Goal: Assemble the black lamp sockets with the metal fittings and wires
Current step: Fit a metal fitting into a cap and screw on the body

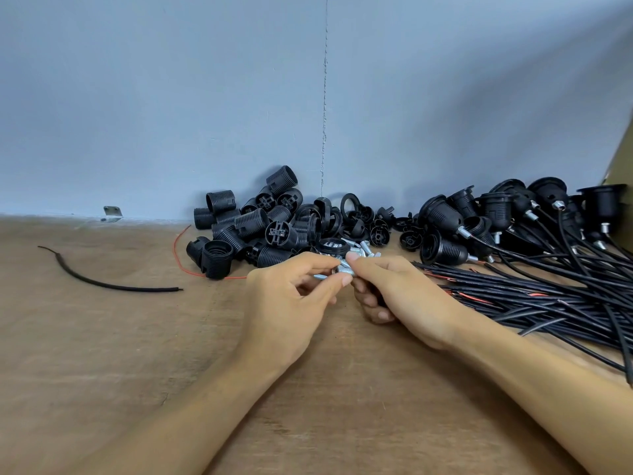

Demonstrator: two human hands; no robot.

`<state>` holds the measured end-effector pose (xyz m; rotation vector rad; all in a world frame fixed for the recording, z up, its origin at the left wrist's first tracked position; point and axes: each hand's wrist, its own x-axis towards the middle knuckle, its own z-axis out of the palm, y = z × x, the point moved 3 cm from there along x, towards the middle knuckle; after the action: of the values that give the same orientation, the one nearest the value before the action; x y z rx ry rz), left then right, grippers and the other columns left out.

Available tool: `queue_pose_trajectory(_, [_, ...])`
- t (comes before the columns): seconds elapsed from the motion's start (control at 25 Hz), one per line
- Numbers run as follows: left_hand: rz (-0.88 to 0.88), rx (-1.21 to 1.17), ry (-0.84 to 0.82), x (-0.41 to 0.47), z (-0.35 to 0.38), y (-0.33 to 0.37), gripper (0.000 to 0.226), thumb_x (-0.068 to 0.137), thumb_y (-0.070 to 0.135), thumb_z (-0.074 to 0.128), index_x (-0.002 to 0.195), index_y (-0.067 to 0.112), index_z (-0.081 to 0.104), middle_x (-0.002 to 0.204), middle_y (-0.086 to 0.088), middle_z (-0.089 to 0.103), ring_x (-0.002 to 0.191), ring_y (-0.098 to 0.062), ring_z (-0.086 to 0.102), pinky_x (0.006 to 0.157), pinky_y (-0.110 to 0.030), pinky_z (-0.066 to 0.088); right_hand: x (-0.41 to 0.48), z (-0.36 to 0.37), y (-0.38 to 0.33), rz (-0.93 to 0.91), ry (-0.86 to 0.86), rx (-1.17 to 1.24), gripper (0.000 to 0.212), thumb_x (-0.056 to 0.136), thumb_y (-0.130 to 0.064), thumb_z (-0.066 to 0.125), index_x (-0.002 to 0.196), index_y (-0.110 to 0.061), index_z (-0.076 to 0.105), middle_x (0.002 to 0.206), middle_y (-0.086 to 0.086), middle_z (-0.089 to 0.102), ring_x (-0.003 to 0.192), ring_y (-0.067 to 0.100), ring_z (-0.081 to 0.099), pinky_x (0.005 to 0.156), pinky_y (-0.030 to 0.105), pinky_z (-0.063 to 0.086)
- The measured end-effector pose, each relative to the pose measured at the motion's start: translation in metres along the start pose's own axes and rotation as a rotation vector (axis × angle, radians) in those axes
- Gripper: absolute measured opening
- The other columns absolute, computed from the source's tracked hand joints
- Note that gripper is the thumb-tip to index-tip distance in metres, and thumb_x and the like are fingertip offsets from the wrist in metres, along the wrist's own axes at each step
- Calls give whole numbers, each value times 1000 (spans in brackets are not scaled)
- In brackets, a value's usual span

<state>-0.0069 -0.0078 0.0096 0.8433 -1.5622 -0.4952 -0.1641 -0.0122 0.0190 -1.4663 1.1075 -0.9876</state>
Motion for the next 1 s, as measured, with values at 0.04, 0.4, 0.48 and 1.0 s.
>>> queue_pose_trajectory(0.04, [-2, -3, -3, 0, 0, 0, 24, 78, 25, 82, 89, 45, 75, 72, 18, 74, 61, -6, 72, 60, -23, 57, 0, 1, 1, 15, -13, 12, 46, 103, -41, 48, 65, -16, 48, 59, 2, 37, 47, 12, 28, 46, 21, 23])
queue_pose_trajectory(0.4, [-135, -122, -38, 0, 1, -6, 17, 82, 11, 82, 92, 24, 79, 81, 10, 78, 66, -14, 75, 59, -22, 57, 1, -4, 4, -109, -30, 22, 33, 97, -36, 57, 82, -6, 59, 69, 4, 55, 55, 14, 47, 50, 24, 37])
queue_pose_trajectory(0.48, [-151, -126, -52, 1, 1, -6, 17, 83, 12, 82, 91, 27, 79, 80, 9, 78, 65, -14, 75, 58, -23, 58, 2, -7, 4, -129, -40, 56, 29, 93, -32, 63, 88, -3, 62, 74, 6, 60, 58, 14, 50, 52, 25, 41])
queue_pose_trajectory(1.0, [-402, -437, -84, -1, 9, -9, 22, 89, 0, 73, 103, 17, 76, 92, -1, 80, 86, -18, 78, 71, -22, 60, 9, -18, 7, -87, -25, 282, 20, 83, -14, 73, 98, -1, 71, 84, 15, 68, 64, 15, 59, 61, 25, 53])
